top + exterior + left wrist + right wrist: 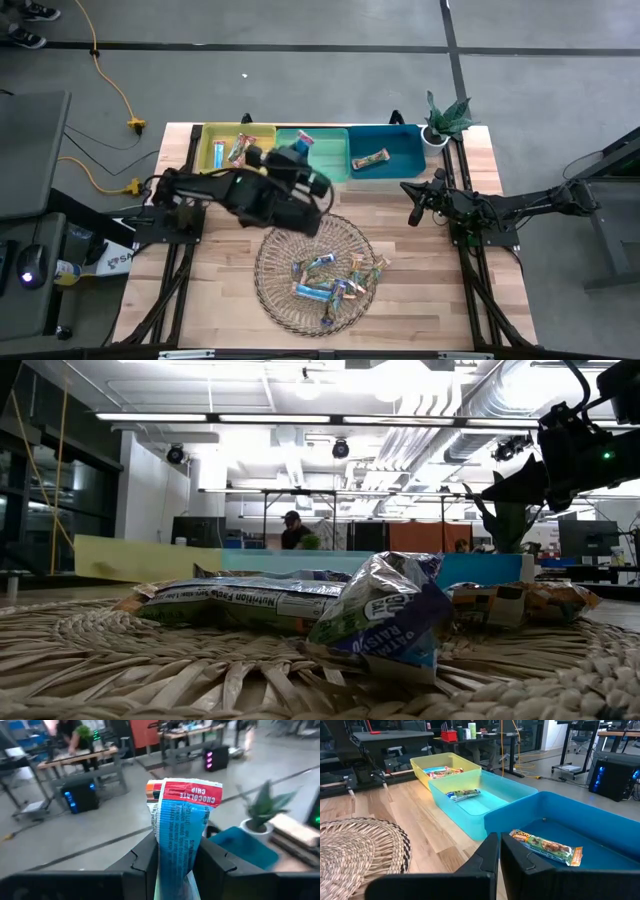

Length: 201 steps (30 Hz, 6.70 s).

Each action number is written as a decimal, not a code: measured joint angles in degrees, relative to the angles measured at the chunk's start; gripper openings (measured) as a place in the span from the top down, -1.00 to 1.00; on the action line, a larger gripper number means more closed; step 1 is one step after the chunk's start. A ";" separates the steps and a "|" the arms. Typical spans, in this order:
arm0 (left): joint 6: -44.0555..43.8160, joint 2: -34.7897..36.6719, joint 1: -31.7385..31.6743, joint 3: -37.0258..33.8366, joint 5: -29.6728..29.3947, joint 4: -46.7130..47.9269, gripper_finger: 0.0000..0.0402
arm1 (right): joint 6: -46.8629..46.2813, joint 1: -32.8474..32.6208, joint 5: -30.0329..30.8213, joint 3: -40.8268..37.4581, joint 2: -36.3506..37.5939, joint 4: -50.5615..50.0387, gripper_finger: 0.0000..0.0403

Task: Pick and place Granola Bars by type
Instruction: Put the red granola bar into the yellow bin, then put the blue granola bar into the green bin

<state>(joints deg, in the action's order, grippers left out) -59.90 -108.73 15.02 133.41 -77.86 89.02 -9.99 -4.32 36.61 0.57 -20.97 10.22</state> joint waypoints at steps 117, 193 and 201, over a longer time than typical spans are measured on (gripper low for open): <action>50.67 29.20 -37.23 -55.48 97.65 -47.02 -0.08 | 0.01 -0.02 -0.01 -0.01 -0.02 -0.02 1.00; 27.48 0.04 -2.03 -55.48 76.78 -56.28 -0.08 | -0.01 0.00 -2.77 -0.01 -1.90 0.01 1.00; 28.58 -0.88 -1.90 -55.48 78.69 -56.68 -0.08 | -0.01 0.00 -2.77 0.00 -1.88 0.02 1.00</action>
<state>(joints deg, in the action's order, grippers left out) -31.32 -109.60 13.13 77.94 0.83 32.34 -10.00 -4.32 33.84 0.57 -22.85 10.24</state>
